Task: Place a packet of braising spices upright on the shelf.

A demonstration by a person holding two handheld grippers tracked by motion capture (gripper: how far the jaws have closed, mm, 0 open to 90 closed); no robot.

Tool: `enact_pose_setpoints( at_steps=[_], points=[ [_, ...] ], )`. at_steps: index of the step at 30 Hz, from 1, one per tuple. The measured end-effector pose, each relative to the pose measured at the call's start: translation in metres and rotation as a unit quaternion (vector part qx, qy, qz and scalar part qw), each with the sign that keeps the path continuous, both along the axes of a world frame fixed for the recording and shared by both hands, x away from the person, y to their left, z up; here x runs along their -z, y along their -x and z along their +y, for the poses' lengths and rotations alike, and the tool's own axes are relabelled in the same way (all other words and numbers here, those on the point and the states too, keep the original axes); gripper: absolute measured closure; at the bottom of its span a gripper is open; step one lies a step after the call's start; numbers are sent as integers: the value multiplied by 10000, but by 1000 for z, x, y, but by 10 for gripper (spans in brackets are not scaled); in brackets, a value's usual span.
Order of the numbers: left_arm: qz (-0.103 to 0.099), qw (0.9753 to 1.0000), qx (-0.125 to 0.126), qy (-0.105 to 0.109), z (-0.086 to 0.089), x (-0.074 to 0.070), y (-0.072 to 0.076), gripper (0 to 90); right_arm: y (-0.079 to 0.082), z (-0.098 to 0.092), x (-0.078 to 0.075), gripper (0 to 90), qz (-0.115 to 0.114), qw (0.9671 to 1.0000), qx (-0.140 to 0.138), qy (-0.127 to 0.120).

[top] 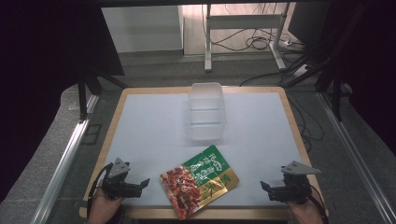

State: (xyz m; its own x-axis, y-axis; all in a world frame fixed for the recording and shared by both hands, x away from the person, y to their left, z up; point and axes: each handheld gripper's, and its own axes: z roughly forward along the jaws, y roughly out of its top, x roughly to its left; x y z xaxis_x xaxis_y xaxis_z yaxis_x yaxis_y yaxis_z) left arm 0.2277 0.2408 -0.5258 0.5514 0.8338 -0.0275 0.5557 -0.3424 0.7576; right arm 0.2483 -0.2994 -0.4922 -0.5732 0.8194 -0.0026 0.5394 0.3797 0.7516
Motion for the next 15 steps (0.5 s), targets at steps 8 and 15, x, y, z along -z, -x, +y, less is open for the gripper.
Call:
enact_pose_setpoints(
  at_steps=[8, 15],
  points=[
    [24, 9999, 149, 79, -1, 0, 0, 12, -1, -8, 3, 0, 108, 9990, 46, -422],
    [4, 9998, 172, 135, 1, 0, 1, 12, -2, -8, 5, 0, 128, 9994, 68, -328]
  ],
)
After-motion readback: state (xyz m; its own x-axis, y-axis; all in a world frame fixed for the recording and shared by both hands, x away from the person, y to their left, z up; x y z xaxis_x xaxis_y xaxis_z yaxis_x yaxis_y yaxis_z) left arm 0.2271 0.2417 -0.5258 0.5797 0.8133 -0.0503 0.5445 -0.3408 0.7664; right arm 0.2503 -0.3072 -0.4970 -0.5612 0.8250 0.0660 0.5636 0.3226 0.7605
